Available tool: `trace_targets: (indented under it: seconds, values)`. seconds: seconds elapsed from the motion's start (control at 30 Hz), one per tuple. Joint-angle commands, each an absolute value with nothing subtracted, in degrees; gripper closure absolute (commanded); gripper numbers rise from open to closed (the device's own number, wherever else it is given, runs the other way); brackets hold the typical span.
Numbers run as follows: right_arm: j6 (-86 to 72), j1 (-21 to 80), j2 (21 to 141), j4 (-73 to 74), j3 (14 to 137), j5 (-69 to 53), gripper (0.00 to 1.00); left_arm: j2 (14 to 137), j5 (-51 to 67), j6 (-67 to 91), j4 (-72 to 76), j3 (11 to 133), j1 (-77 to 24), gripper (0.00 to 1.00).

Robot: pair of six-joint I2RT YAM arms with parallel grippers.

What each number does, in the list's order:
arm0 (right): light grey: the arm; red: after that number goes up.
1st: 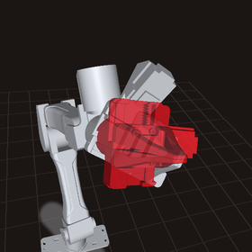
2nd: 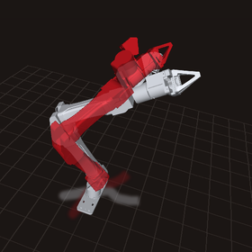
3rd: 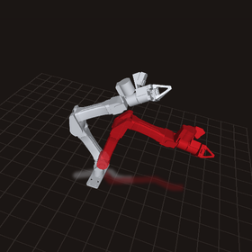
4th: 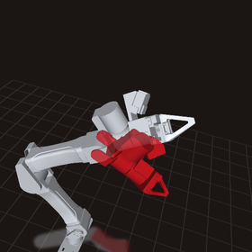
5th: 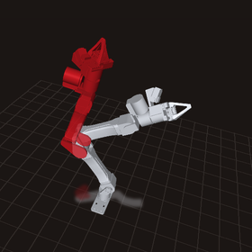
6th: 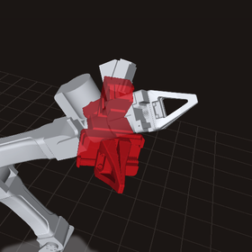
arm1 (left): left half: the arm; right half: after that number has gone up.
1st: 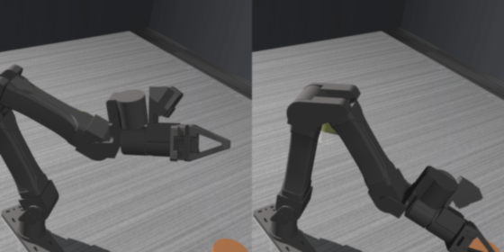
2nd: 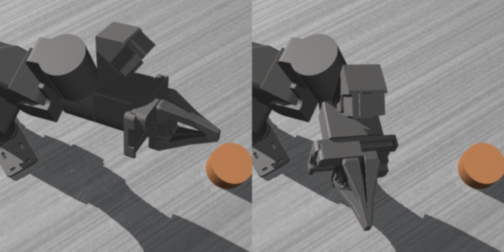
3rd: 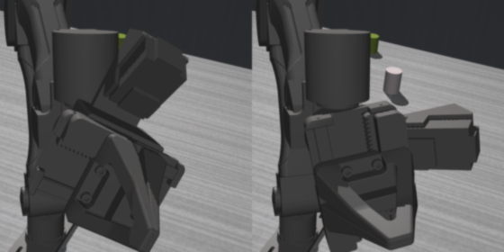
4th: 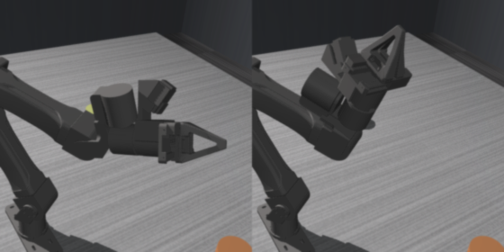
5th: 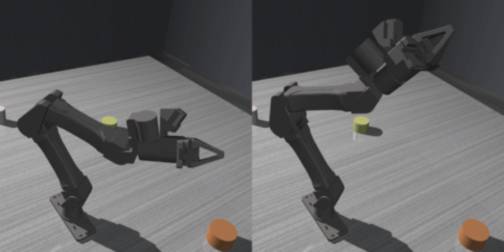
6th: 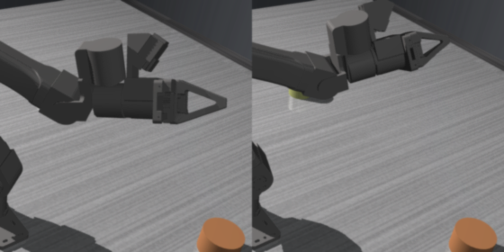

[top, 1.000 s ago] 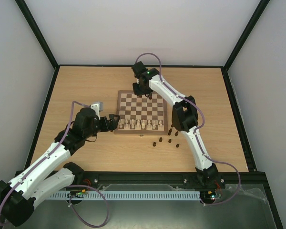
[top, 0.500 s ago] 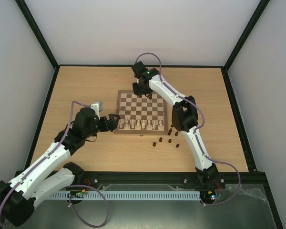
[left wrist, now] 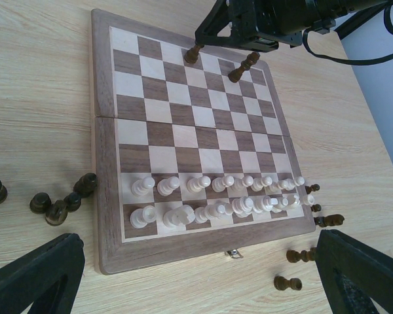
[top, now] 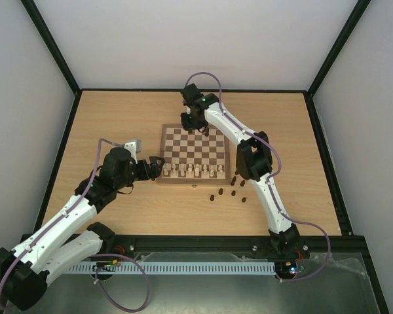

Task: Set up the chess pieces on the board
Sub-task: Place the chess piece on the chessboard.

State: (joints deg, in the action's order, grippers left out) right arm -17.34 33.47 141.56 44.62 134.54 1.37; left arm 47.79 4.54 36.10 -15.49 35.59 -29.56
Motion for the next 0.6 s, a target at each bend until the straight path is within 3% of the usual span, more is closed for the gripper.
trace_targets:
  seconds: [0.0, 0.13, 0.33, 0.57]
  values:
    - [-17.67, 33.49, 142.78, 45.79, 136.08, 0.92, 0.93, 47.99, 4.84, 35.29, -14.51, 35.13, -29.27, 0.01]
    - [-17.67, 33.46, 142.95, 46.47, 135.72, 2.35, 0.91, 48.03, 4.92, 35.25, -14.41, 35.15, -29.27, 0.0]
    - [-17.54, 33.42, 142.91, 47.11, 135.53, 2.92, 0.73, 48.07, 4.92, 35.32, -14.35, 35.13, -29.27, 0.0]
    - [-17.66, 33.4, 142.25, 46.95, 135.57, 4.12, 0.64, 48.14, 4.84, 35.34, -14.26, 35.07, -29.27, 0.0]
